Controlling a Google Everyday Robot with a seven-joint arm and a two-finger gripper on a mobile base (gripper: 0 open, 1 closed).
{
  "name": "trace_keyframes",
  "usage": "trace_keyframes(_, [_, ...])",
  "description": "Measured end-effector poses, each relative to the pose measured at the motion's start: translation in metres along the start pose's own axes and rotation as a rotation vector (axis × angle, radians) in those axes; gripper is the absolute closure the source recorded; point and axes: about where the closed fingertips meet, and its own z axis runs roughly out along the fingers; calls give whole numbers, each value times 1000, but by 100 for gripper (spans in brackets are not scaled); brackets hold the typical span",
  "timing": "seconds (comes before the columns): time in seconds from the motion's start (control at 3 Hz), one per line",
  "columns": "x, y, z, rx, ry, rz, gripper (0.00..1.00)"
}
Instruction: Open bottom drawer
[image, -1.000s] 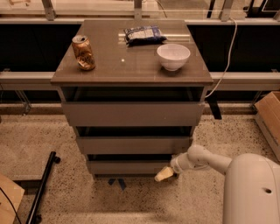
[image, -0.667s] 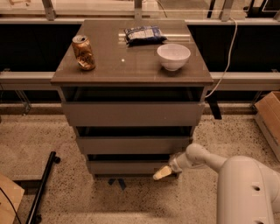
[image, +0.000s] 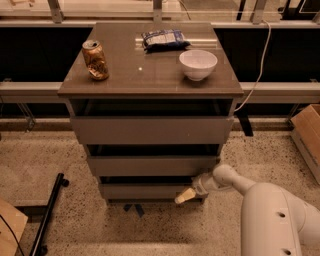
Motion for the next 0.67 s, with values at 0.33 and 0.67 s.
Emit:
trace_keyframes(0.33, [4, 3, -1, 0, 0, 0, 0])
trace_keyframes(0.67, [4, 3, -1, 0, 0, 0, 0])
